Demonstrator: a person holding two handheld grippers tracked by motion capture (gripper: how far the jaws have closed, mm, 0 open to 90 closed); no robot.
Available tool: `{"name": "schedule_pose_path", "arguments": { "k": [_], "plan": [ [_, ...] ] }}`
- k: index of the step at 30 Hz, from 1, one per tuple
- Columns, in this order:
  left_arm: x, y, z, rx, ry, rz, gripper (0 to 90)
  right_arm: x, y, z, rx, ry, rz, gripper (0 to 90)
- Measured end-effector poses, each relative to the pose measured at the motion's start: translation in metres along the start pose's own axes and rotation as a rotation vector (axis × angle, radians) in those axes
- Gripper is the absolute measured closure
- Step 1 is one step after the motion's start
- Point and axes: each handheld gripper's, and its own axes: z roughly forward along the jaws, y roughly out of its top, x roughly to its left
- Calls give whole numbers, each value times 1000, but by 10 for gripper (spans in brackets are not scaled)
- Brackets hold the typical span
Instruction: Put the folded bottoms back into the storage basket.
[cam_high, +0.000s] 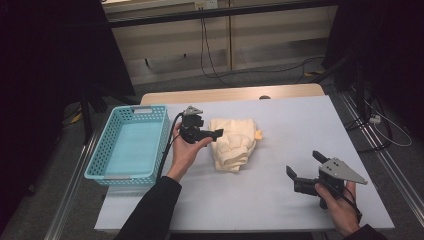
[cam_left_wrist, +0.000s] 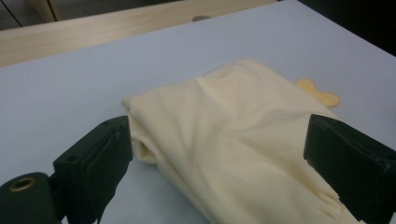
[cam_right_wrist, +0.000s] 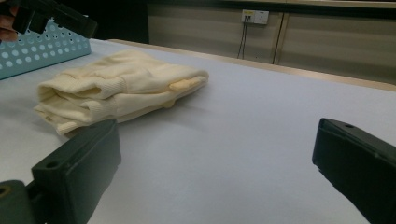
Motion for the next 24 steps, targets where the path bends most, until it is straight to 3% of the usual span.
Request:
{"name": "schedule_pose_path", "arguments": {
  "k": [3, 5, 18, 24],
  "plan": [
    [3, -2, 3, 12, -21, -29, 156, 0, 0, 0, 2, 2, -2, 9],
    [5, -5, 8, 47, -8, -33, 185, 0, 0, 0, 2, 3, -1, 9],
    [9, -16, 19, 128, -27, -71, 422, 0, 0, 0, 4, 7, -2, 9],
    [12, -21, 24, 165, -29, -107, 428, 0, 0, 0, 5, 8, -5, 9]
  ]
}}
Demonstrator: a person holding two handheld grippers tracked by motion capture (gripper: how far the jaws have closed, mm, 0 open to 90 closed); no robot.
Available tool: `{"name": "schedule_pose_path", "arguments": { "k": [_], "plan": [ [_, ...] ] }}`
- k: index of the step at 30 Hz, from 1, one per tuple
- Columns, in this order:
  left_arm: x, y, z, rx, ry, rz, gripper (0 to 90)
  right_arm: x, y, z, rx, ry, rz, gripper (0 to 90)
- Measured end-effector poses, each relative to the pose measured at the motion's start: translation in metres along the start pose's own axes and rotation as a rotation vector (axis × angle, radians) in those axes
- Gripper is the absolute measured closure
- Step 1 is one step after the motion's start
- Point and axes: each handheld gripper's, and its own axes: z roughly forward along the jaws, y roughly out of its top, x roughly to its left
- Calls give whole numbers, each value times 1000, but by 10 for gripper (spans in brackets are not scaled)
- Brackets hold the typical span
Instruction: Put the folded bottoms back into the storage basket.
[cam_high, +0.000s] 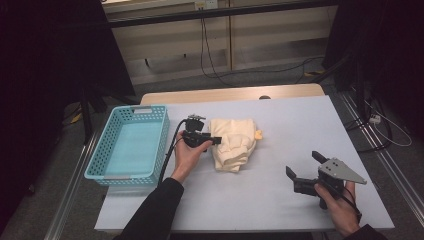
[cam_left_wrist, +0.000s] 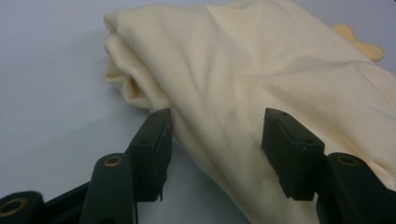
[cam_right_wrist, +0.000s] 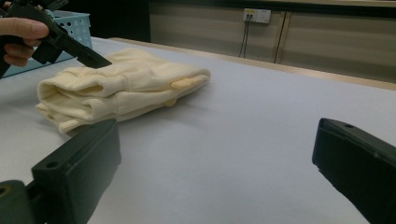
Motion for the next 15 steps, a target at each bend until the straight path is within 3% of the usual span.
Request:
{"name": "schedule_pose_path", "arguments": {
  "k": [8, 10, 15],
  "plan": [
    [1, -4, 7, 14, -9, -24, 425, 1, 0, 0, 0, 3, 0, 10],
    [2, -7, 11, 17, -27, -46, 426, 1, 0, 0, 0, 4, -3, 10],
    [-4, -8, 14, 2, -4, -41, 409, 1, 0, 0, 0, 5, -5, 10]
  ]
}}
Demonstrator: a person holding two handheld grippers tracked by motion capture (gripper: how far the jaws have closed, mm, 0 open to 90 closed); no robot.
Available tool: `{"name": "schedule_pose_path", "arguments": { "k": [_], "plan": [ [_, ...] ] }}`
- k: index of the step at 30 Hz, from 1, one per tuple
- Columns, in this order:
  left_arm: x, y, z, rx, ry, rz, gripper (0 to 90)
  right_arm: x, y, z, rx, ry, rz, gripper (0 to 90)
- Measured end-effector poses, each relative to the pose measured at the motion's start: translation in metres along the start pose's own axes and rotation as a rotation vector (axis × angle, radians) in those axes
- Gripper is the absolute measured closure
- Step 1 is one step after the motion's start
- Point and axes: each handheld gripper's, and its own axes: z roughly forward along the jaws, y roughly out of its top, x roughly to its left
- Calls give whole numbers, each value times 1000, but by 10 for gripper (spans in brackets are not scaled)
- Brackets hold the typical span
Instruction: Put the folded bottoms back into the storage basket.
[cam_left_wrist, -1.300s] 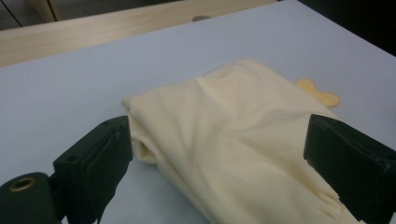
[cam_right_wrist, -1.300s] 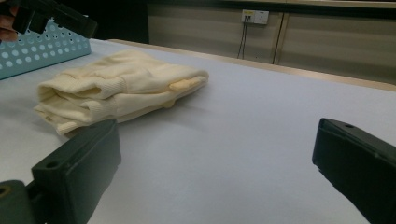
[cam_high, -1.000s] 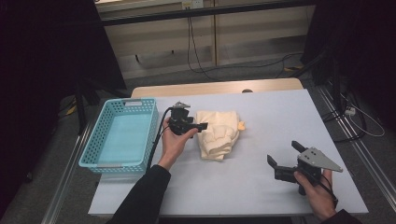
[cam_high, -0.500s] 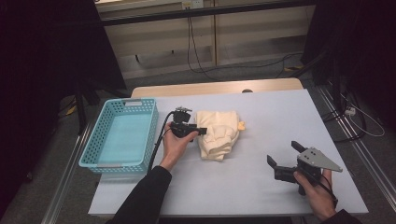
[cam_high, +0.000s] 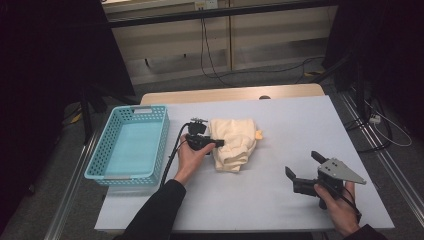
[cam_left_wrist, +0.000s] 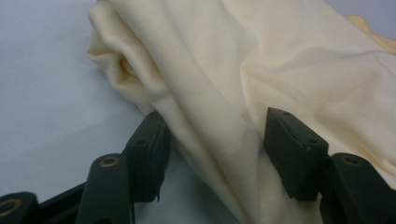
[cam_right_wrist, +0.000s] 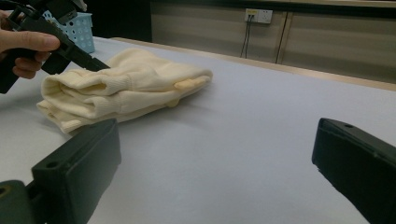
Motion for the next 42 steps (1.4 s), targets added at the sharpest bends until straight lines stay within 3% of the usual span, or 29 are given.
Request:
{"name": "schedule_pose_path", "arguments": {
  "k": [5, 10, 14, 15, 23, 38, 42],
  "plan": [
    [-5, -1, 2, 4, 12, 27, 407, 0, 0, 0, 2, -2, 2, 10],
    [-11, -3, 5, -7, 5, 47, 496, 0, 0, 1, 1, -3, 1, 11],
    [-9, -3, 5, -9, -18, 38, 534, 0, 0, 1, 1, -3, 1, 11],
    [-11, -3, 6, -1, -22, 30, 585, 0, 0, 1, 2, -1, 0, 11],
    [-16, -3, 3, -11, -26, 27, 721, 0, 0, 0, 1, -1, 2, 11],
    [-22, 3, -13, -60, -42, 49, 738, 0, 0, 0, 1, -3, 4, 11],
    [-27, 7, -17, -76, -41, 82, 739, -1, 0, 0, 1, -3, 4, 11]
  ]
}}
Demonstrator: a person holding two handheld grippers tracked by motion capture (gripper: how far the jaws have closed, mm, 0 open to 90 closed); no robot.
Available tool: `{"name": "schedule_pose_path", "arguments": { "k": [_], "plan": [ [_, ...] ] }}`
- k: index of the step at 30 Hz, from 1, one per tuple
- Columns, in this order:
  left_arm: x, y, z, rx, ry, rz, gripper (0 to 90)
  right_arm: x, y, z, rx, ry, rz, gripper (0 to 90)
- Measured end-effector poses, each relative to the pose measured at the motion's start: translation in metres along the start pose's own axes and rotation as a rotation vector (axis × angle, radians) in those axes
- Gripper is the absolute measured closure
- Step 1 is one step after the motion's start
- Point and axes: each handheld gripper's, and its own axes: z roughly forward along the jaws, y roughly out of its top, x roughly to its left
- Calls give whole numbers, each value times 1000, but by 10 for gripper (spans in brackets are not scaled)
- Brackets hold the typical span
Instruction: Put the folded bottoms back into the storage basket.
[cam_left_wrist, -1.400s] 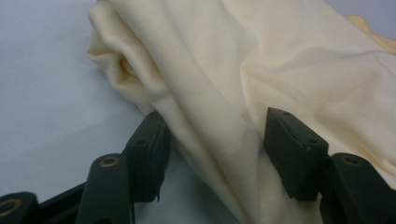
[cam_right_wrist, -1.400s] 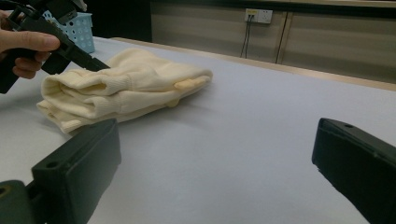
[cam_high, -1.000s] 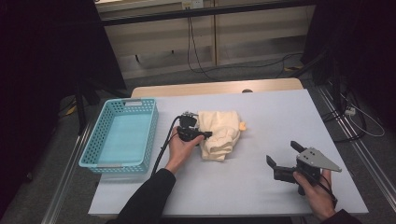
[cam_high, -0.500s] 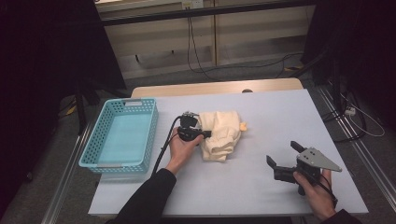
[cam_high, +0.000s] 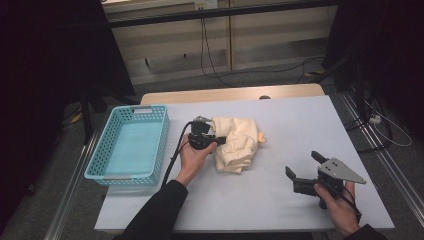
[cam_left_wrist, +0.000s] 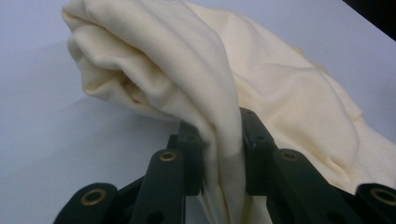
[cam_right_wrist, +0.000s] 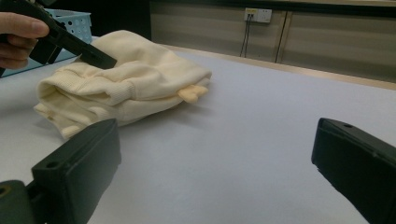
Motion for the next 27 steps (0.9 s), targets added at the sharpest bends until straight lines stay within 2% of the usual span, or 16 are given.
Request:
{"name": "schedule_pose_path", "arguments": {
  "k": [7, 18, 27],
  "plan": [
    [-7, 7, -10, -31, -4, 43, 740, 0, 0, 0, 0, -1, -1, 11],
    [-14, 16, -22, -61, 0, 81, 743, 0, 0, 0, 0, -2, 1, 11],
    [-15, 20, -32, -89, 3, 92, 743, 0, 0, 0, 0, -2, 0, 11]
  ]
}}
